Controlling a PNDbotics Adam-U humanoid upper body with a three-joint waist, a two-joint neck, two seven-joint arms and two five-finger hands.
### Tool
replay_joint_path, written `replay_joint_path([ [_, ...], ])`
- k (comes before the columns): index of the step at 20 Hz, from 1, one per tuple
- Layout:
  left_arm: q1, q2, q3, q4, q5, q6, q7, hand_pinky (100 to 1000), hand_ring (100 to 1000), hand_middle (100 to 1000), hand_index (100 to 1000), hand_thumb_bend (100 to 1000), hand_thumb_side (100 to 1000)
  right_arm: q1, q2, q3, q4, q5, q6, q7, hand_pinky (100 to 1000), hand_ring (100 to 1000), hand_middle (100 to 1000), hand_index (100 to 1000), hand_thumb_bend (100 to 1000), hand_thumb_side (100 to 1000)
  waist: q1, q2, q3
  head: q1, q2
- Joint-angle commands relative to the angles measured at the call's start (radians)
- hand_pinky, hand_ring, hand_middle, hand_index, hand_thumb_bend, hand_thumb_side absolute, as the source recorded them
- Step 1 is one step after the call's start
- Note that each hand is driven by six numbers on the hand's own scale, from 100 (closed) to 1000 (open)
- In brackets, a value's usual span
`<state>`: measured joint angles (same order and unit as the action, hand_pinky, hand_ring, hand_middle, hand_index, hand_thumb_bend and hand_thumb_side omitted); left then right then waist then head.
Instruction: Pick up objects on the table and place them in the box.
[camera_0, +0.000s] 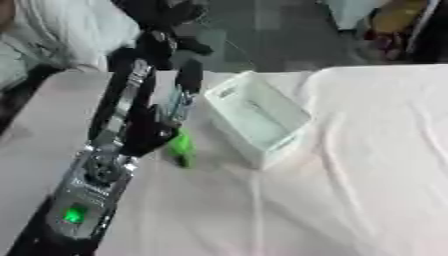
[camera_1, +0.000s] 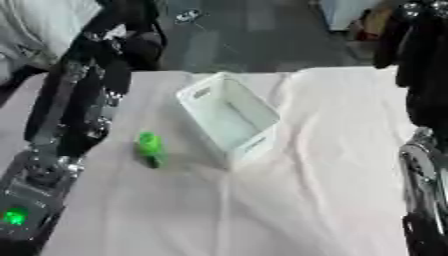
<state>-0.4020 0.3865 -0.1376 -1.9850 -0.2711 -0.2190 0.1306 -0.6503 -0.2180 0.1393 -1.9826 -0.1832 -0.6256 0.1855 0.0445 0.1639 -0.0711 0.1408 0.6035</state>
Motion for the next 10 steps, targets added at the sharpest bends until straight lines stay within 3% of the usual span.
replay_joint_path([
  [1, -0.007, 0.013, 0.010, -0.015, -0.004, 0.002, 0.002, 843, 653, 903, 1000, 170, 783, -0.017, -0.005, 0.000, -0.017, 0.000, 0.000, 0.004, 259, 203, 189, 350, 100, 1000, -0.001, -0.018, 0.002, -0.002, 0.002],
  [10, -0.007, 0.013, 0.010, -0.015, -0.001, 0.000, -0.001, 843, 652, 903, 1000, 168, 780, -0.017, -0.006, 0.001, -0.017, -0.003, -0.003, 0.004, 259, 203, 190, 349, 100, 1000, -0.001, -0.017, 0.003, -0.015, 0.002],
])
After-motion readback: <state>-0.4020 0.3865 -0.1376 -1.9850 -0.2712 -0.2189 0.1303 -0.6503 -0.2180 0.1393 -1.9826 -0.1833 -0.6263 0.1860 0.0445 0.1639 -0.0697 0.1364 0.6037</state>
